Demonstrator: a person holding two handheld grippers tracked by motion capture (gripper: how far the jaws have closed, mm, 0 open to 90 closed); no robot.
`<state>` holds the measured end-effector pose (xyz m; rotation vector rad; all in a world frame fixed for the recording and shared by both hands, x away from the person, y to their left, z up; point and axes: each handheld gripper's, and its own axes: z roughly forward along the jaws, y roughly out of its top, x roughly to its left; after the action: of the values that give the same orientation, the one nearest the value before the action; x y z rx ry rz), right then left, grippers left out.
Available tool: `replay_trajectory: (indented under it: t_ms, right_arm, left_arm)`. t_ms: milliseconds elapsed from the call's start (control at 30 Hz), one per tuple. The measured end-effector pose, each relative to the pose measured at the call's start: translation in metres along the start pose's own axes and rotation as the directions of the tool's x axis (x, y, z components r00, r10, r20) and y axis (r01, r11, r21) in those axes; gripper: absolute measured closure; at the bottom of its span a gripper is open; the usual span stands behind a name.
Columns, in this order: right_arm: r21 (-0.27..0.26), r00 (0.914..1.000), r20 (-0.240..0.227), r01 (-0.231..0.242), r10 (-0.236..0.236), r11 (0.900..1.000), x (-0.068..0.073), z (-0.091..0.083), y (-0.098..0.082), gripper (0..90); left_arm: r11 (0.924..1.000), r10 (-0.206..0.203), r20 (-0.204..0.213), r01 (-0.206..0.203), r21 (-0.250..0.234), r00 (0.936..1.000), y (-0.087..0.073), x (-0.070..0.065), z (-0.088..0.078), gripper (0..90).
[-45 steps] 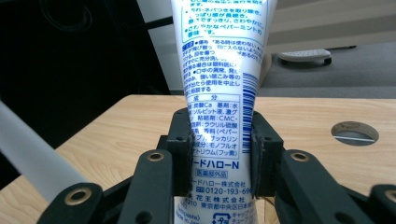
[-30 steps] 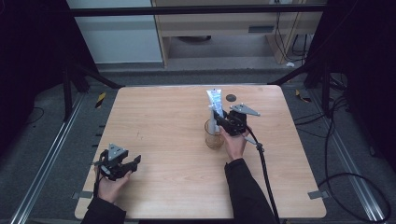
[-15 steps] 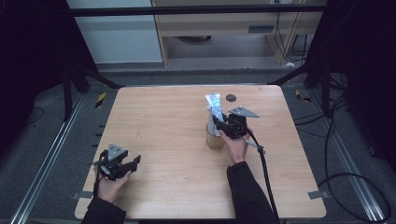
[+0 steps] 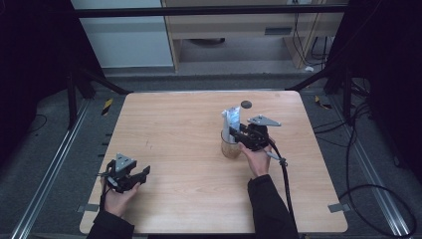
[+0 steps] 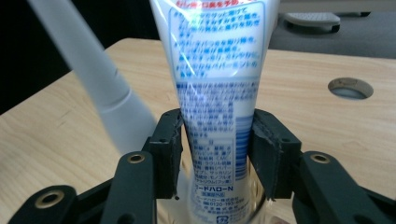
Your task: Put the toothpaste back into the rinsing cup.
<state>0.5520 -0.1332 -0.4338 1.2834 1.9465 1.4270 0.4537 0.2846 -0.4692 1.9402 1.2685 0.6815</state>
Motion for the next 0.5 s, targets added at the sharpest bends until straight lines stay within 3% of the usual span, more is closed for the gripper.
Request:
replay_trajectory:
  t_ms: [67, 200, 333, 500]
  right_arm:
    - [-0.027, 0.9999, -0.001, 0.011, -0.011, 1.0, 0.0, -0.006, -0.001, 58.3]
    - [-0.067, 1.0, -0.001, 0.009, -0.009, 0.998, 0.0, -0.024, 0.009, 57.4]
    - [-0.042, 0.999, 0.035, 0.028, -0.026, 0.999, -0.001, -0.04, 0.013, 53.6]
    - [0.033, 0.997, 0.071, 0.028, -0.03, 0.999, -0.01, -0.057, 0.004, 44.1]
  left_arm:
    - [1.0, 0.002, 0.0, -0.002, 0.0, 1.0, 0.0, 0.0, 0.0, 41.8]
    - [1.0, 0.003, 0.002, -0.003, 0.0, 1.0, 0.0, -0.001, 0.0, 41.8]
    - [1.0, 0.001, 0.001, -0.001, -0.003, 1.0, 0.0, -0.001, -0.001, 41.8]
    - [1.0, 0.004, 0.005, -0.004, 0.0, 1.0, 0.0, -0.001, -0.001, 41.7]
